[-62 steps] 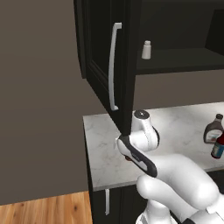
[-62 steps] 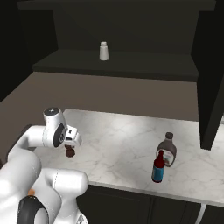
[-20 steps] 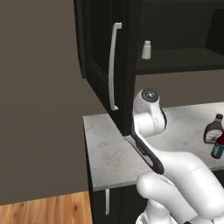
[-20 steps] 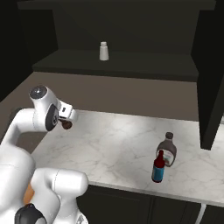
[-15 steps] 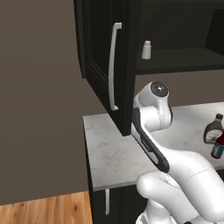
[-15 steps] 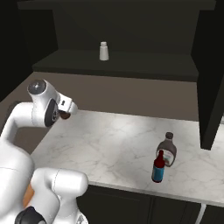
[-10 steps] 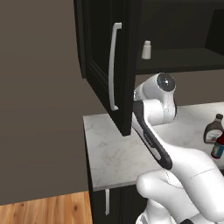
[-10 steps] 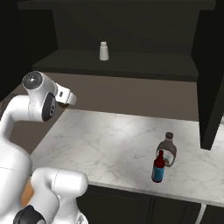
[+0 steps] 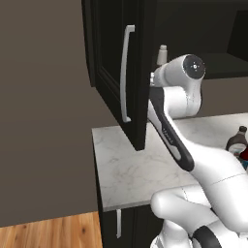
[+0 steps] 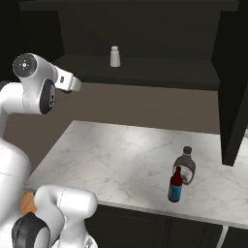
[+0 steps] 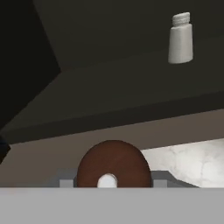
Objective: There are various items on the counter. Only move the condiments/shakers into the cabinet.
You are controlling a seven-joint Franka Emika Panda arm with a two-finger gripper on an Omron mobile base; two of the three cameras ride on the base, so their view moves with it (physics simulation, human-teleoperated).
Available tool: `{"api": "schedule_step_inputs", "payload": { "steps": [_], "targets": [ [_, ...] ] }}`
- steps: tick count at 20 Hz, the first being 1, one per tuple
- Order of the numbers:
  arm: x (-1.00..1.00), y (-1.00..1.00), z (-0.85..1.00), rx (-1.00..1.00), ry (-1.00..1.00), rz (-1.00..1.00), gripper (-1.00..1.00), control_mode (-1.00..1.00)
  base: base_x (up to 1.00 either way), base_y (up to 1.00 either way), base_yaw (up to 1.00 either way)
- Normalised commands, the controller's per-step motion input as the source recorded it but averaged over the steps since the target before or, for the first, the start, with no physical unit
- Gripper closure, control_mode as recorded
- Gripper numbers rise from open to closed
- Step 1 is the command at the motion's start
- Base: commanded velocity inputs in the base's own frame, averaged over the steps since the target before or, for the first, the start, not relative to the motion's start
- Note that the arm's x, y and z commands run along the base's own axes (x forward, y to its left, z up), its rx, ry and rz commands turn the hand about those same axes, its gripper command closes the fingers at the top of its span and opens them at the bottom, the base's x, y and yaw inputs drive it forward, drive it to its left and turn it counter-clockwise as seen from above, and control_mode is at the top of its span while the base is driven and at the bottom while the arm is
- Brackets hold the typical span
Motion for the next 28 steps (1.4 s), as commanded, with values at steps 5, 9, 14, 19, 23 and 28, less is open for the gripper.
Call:
{"api": "schedule_step_inputs", "payload": {
  "steps": [5,9,14,19,23,28],
  "targets": [
    [0.0,-0.04,0.49,0.04,-0.02,0.0,1.0,-1.0,0.0,0.0,0.0],
    [0.23,0.0,0.03,0.0,-0.01,0.0,1.0,-1.0,0.0,0.0,0.0],
    [0.51,0.0,0.07,0.0,0.0,0.0,1.0,-1.0,0.0,0.0,0.0],
    [0.52,0.0,0.19,0.0,0.0,0.0,1.0,-1.0,0.0,0.0,0.0],
    [0.83,0.0,0.02,0.0,0.0,0.0,1.0,-1.0,0.0,0.0,0.0],
    [0.82,0.0,-0.14,-0.01,0.05,0.0,1.0,-1.0,0.0,0.0,0.0]
  ]
}}
